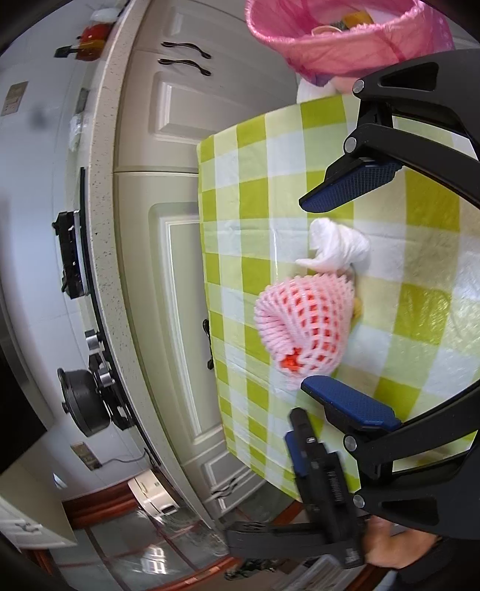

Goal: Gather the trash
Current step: 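Grasp the pink fruit net with the right tool while the left tool grasps the white tissue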

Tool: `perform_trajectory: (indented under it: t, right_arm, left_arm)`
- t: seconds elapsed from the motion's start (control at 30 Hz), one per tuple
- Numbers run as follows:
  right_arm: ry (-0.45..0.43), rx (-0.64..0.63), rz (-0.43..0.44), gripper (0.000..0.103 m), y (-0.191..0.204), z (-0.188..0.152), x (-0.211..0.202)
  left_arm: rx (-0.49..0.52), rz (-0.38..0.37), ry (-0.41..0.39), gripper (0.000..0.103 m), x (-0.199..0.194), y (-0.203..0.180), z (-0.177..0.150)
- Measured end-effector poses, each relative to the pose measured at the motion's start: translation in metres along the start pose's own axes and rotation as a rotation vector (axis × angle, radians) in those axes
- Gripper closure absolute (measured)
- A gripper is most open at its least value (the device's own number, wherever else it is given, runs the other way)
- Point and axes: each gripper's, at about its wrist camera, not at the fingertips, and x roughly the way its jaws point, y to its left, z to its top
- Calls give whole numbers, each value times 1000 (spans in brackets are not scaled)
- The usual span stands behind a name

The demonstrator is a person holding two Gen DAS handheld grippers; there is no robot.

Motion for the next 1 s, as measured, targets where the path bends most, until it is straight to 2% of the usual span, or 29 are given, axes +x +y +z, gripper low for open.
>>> perform_trajectory:
  t: [0.2, 0.3, 0.47, 0.8, 0.9, 1.0]
  right_arm:
    - [44, 69, 26, 18, -1, 15, 30]
    - [75, 75, 46, 25, 1, 21, 45]
    - [121, 80, 56, 32, -1, 21, 63]
    - [181, 86, 86, 64, -4, 9, 78]
    - [186, 74, 92, 70, -3, 7, 77]
    - [187, 69, 98, 72, -3, 4, 75]
  left_arm:
    - [22, -11, 36, 40, 18, -1, -1]
    - [21, -23, 48, 45, 26, 1, -2]
    - [27, -46, 74, 45, 40, 1, -2]
    - [31, -71, 122, 55, 69, 2, -1]
    - [37, -70, 136, 64, 75, 1, -1]
    - [55, -68, 136, 67, 75, -3, 0]
